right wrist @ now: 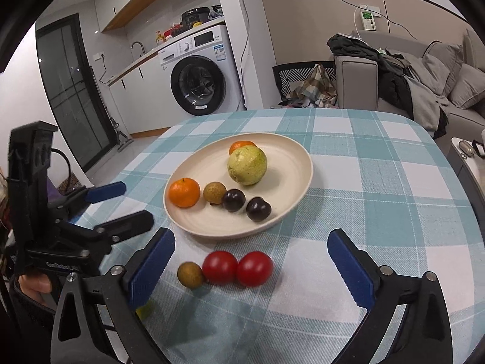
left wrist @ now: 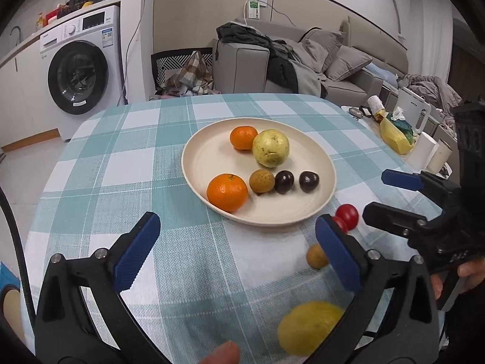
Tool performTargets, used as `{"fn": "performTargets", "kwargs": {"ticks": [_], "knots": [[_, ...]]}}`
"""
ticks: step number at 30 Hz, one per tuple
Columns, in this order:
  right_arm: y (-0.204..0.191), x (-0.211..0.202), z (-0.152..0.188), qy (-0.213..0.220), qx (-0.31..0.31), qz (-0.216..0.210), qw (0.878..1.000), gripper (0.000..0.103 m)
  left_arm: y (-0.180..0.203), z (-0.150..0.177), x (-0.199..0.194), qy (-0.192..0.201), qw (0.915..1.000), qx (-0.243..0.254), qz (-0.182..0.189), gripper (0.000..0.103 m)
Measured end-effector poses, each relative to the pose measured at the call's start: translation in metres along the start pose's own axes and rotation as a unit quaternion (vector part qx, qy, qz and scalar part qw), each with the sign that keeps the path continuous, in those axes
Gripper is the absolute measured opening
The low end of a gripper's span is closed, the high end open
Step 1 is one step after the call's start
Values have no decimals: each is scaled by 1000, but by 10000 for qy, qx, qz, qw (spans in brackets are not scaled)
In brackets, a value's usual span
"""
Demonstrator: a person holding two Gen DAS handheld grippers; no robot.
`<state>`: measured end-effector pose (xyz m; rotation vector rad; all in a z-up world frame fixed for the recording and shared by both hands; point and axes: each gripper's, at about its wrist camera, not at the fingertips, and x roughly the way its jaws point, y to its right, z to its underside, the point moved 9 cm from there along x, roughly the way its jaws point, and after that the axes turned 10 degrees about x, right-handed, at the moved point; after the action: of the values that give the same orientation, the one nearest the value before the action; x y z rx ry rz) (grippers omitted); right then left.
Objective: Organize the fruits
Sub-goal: 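Open the left tool on the plate while the right tool releases the plum there, then withdraw both open tools and move the left tool toward the yellow-green pomelo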
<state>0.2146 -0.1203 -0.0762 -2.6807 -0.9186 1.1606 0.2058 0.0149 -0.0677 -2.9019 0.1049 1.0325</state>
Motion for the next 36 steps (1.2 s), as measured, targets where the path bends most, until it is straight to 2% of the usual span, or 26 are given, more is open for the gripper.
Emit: {"fn": "performTargets", "kwargs": {"ticks": [9,17,26,36], "knots": [[2,-16,17,-61,-89,55,9999,103,21,19,-29,-23,9998,186,78,102],[3,-27,22,-87,-54,72,9999,103,26,37,-41,-159,9997,86,157,102],[0,-27,26,-178,-83,42,9998,103,33,54,-33,-423,9986,0,325,102],[1,-19,33,-327,-131,90,9993,103,50,62,-24,-627,9964,229,515,102]]}}
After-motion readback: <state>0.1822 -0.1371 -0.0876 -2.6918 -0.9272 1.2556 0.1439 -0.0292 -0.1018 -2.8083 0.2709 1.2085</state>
